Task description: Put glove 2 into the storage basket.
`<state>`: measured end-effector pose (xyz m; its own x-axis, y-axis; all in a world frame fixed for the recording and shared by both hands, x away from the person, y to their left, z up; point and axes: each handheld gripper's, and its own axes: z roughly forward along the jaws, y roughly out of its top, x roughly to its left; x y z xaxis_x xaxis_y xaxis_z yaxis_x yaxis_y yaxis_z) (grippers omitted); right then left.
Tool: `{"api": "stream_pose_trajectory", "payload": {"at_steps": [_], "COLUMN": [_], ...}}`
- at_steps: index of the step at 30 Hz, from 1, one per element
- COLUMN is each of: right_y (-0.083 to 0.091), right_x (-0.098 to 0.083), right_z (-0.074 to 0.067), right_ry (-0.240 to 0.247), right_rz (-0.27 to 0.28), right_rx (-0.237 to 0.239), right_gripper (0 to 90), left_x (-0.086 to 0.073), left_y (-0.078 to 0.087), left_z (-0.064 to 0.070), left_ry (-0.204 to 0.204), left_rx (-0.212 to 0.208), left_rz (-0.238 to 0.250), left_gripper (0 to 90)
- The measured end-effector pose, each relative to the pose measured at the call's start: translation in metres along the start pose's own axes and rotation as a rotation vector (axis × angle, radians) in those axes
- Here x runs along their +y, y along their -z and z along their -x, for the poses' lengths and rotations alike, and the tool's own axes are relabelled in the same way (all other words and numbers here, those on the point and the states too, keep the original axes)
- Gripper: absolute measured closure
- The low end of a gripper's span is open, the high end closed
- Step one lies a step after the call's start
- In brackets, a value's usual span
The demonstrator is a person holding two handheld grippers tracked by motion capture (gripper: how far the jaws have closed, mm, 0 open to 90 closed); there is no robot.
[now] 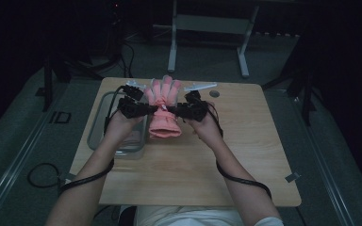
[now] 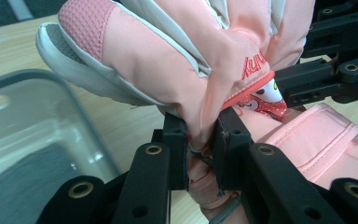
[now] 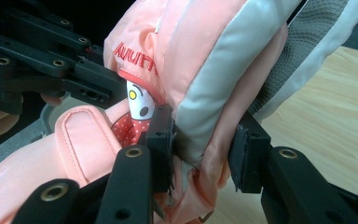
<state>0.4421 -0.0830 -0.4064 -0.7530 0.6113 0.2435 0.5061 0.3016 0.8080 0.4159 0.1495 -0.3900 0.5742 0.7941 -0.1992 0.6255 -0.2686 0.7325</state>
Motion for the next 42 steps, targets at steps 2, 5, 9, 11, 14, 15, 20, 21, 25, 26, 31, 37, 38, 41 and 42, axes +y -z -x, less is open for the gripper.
{"api": "stream_pose_trajectory", "payload": {"at_steps": [2,5,9,11,14,15,20,21,25,26,31,37,38,41,42], "right_y": [-0.007,-0.017,-0.031,-0.038,-0.048,-0.052,-0.069,-0.073,-0.084,-0.087,-0.102,-0.12,-0.123,-0.132,-0.135], "right_x": [0.006,0.013,0.022,0.026,0.032,0.034,0.041,0.043,0.046,0.046,0.044,0.038,0.036,0.03,0.028], "right_z": [-0.005,-0.012,-0.023,-0.027,-0.035,-0.037,-0.048,-0.049,-0.055,-0.056,-0.055,-0.053,-0.052,-0.049,-0.047], "right_ry": [0.005,0.013,0.027,0.034,0.039,0.043,0.053,0.055,0.064,0.066,0.051,0.041,0.039,0.03,0.031], "right_rz": [0.002,0.003,-0.003,-0.006,-0.01,-0.014,-0.024,-0.026,-0.033,-0.036,-0.052,-0.074,-0.079,-0.091,-0.096], "right_rx": [0.009,0.024,0.046,0.055,0.07,0.075,0.098,0.102,0.106,0.106,0.117,0.112,0.108,0.101,0.1], "right_gripper": [64.9,64.9,64.8,64.8,64.9,64.9,64.9,64.9,64.9,64.9,65.0,65.0,65.0,64.9,64.9], "left_x": [-0.001,-0.003,-0.008,-0.01,-0.014,-0.016,-0.021,-0.022,-0.027,-0.028,-0.036,-0.047,-0.049,-0.055,-0.057], "left_y": [0.007,0.018,0.03,0.037,0.045,0.049,0.059,0.061,0.064,0.064,0.059,0.047,0.045,0.035,0.032], "left_z": [-0.006,-0.014,-0.025,-0.031,-0.039,-0.042,-0.054,-0.056,-0.064,-0.067,-0.078,-0.09,-0.092,-0.098,-0.1], "left_ry": [0.011,0.017,0.036,0.043,0.057,0.064,0.08,0.086,0.099,0.101,0.128,0.163,0.168,0.188,0.197], "left_rx": [0.011,0.033,0.06,0.072,0.091,0.097,0.128,0.133,0.149,0.147,0.153,0.161,0.159,0.156,0.155], "left_rz": [0.004,0.0,0.006,0.008,0.007,0.006,-0.001,0.001,-0.004,-0.004,-0.016,-0.025,-0.03,-0.036,-0.04], "left_gripper": [76.9,76.9,76.9,76.9,76.9,76.9,76.9,77.0,77.0,77.0,77.0,77.0,77.0,77.0,77.0]}}
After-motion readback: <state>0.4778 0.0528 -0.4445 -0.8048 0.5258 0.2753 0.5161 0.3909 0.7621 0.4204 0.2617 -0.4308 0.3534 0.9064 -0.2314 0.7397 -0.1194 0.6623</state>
